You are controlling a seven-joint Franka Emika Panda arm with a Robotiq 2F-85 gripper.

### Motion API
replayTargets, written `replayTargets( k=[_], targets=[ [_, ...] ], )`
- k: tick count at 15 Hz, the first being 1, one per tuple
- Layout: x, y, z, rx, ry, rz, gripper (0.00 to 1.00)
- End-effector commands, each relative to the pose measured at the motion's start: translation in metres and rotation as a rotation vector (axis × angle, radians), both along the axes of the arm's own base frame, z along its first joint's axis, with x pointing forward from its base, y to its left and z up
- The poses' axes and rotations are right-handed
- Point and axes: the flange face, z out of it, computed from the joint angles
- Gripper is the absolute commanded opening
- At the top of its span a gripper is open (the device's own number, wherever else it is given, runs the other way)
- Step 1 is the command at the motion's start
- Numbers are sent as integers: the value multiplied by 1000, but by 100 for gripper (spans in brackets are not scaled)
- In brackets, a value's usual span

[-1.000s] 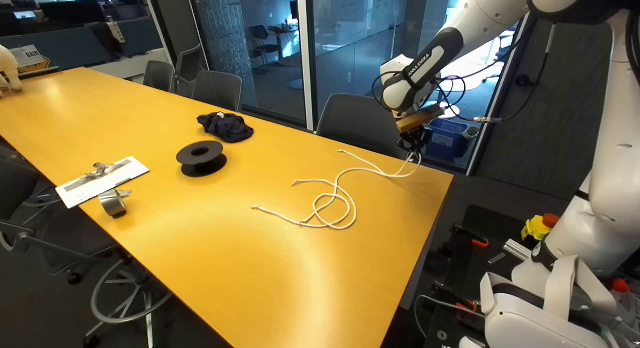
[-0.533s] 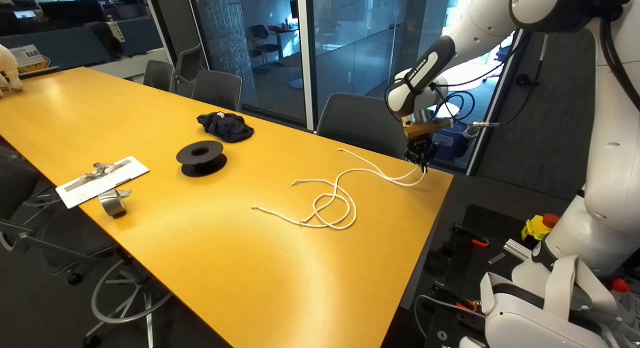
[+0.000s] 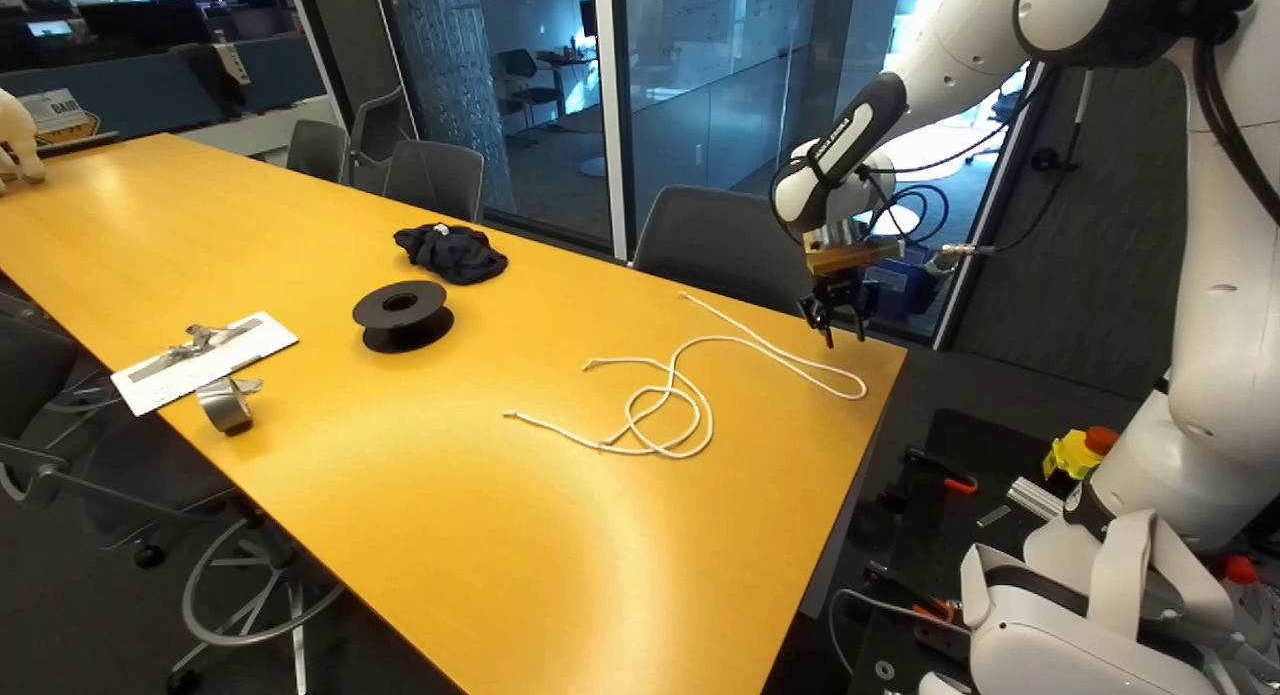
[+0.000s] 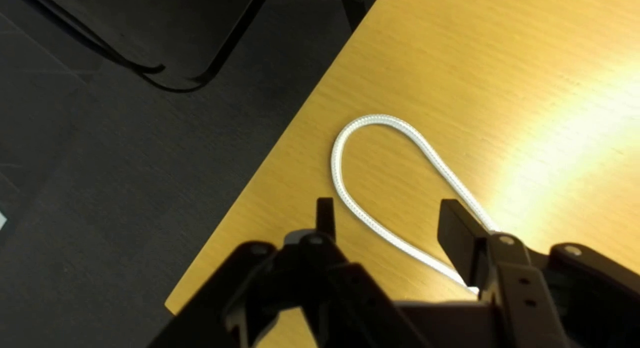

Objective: Separate the two white ropes

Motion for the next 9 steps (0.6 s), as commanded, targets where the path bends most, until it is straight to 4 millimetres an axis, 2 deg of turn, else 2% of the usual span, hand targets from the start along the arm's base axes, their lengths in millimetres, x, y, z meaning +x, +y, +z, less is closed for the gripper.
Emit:
replayTargets(
  k=[1, 2, 3, 9],
  targets=[
    [25, 13, 15, -20, -46, 69, 88],
    [39, 23, 17, -16, -61, 117, 97],
    [49, 30, 20, -19, -73, 152, 100],
    [118, 105, 27, 47, -195, 386, 100]
  ],
)
